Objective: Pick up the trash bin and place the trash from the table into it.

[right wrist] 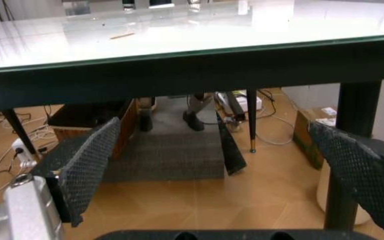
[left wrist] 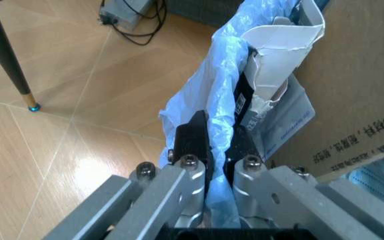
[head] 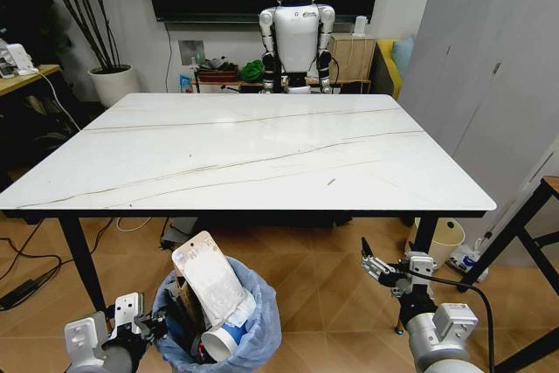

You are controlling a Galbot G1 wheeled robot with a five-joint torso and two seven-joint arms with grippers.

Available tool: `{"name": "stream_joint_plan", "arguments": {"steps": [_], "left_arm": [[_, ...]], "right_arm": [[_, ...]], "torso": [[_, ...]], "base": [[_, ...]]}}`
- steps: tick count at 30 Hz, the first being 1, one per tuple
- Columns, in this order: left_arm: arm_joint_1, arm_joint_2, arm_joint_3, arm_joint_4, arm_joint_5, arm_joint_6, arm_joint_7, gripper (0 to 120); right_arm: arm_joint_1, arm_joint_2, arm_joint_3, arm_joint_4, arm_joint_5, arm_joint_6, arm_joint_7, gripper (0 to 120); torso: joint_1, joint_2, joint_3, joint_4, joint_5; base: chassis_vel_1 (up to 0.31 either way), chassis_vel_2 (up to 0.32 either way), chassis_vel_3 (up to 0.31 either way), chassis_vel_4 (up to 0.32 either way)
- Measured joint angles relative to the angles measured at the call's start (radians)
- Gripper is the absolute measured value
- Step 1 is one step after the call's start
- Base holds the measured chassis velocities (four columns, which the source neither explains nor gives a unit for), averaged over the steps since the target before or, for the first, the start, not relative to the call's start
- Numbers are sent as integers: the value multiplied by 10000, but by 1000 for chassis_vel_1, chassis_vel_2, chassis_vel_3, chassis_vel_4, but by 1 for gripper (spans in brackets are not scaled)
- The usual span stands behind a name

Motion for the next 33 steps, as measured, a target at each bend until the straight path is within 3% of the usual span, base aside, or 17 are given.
{"name": "stream_joint_plan", "arguments": {"steps": [26,33], "left_arm": [[-141,99,-72,153,-169,0,-2,0],[-215,112,-71,201,-237,0,-31,0]], "right_arm": [[-255,21,-56,-17,-41,169,21,100],[-254,13,-22,-38,-41,169,25,100]], "torso": [[-653,-1137,-481,0,0],[-683,-1343,-588,-4,1]], "base": [[0,0,0,0],[0,0,0,0]]}}
